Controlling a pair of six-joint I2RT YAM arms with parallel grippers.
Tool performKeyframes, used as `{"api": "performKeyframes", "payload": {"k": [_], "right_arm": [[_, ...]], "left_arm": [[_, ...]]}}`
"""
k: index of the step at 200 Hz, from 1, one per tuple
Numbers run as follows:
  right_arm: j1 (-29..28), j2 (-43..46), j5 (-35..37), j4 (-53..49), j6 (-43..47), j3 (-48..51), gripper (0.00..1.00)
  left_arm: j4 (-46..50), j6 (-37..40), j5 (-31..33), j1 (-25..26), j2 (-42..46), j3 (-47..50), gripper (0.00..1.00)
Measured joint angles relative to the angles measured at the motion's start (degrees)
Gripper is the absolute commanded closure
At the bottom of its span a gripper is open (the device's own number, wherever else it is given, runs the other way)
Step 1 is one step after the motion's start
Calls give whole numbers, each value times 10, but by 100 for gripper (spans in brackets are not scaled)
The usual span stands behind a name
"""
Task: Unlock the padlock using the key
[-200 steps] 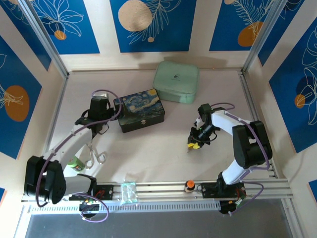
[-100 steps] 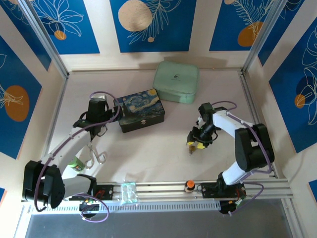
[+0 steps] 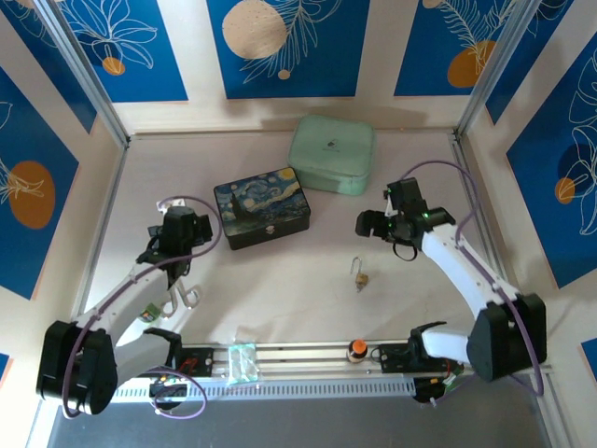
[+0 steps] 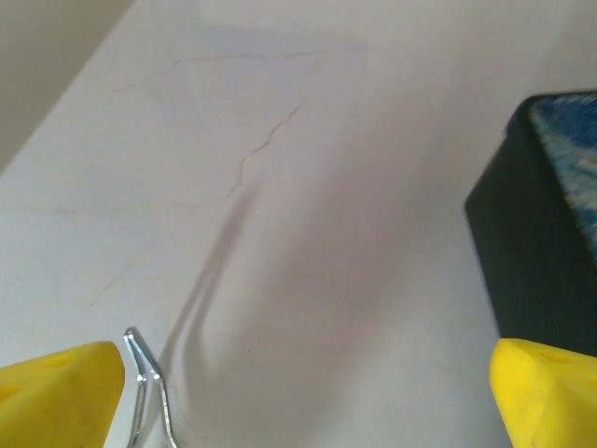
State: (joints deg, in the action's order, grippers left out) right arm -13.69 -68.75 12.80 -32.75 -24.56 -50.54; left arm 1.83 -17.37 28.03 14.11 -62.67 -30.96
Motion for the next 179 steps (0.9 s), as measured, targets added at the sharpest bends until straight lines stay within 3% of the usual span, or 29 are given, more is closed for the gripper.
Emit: {"api": "performKeyframes", "payload": {"k": [29, 71, 101, 126, 167, 177, 179], "right_arm": [[52, 12, 48, 139, 34, 83, 7], [140, -26, 71, 353, 79, 194, 9], [142, -38, 69, 555, 108, 312, 8], [140, -104, 58, 699, 120, 331, 7], [120, -179, 29, 766, 151, 281, 9], [120, -180, 24, 773, 153, 281, 5], [120, -180, 24, 775, 153, 281, 1]], "left_arm": [[-83, 47, 24, -6, -11, 33, 1], [-294, 145, 18, -21, -86, 107, 1], [-378, 161, -30, -52, -153, 111, 1], [-470, 164, -95, -88, -217, 110, 1], [-569, 164, -160, -105, -264, 134, 1], [-573, 164, -170, -105, -266, 136, 1], [-573, 165, -172, -105, -266, 136, 1]]}}
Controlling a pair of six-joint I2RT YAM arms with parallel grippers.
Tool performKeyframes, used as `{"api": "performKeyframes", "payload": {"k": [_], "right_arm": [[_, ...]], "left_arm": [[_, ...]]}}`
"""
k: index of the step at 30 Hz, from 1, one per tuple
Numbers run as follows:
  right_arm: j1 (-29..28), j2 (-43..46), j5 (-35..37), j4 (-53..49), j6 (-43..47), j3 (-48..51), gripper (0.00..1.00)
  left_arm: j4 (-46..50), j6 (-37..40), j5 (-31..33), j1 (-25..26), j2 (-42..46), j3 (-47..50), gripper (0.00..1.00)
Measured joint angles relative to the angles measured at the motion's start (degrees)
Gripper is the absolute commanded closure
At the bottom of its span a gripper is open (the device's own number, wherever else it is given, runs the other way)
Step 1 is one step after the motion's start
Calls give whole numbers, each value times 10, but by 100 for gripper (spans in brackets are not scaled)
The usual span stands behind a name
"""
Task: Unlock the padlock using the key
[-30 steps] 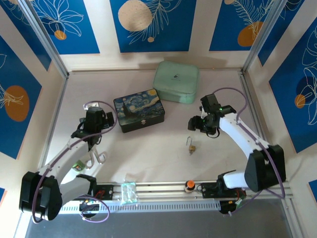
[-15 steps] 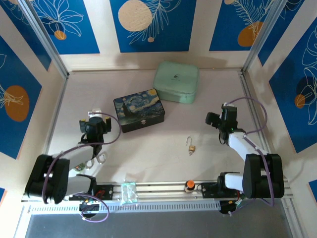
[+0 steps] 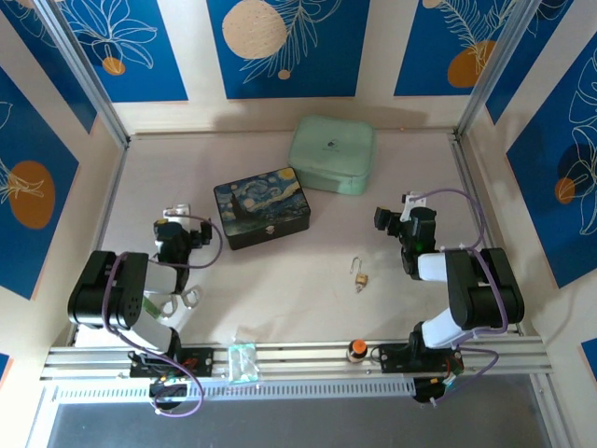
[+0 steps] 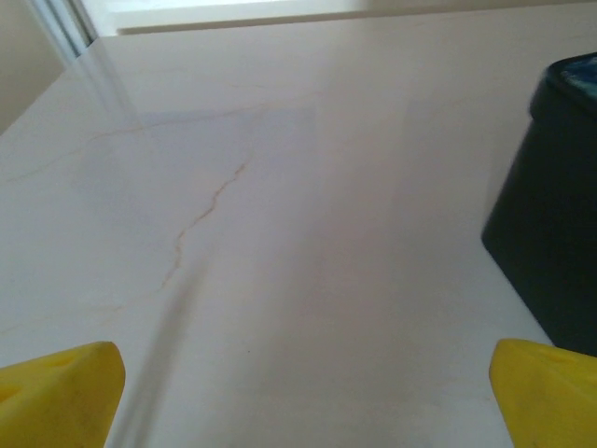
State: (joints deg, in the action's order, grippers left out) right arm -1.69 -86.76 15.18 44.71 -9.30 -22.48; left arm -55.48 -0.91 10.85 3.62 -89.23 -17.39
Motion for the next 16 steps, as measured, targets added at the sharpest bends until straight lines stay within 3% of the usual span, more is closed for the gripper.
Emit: {"api": "performKeyframes", "payload": {"k": [16], "right_arm": [[6, -2, -14, 14, 8, 0, 1]], "left_arm": [[2, 0, -6, 0, -1, -20, 1]]}}
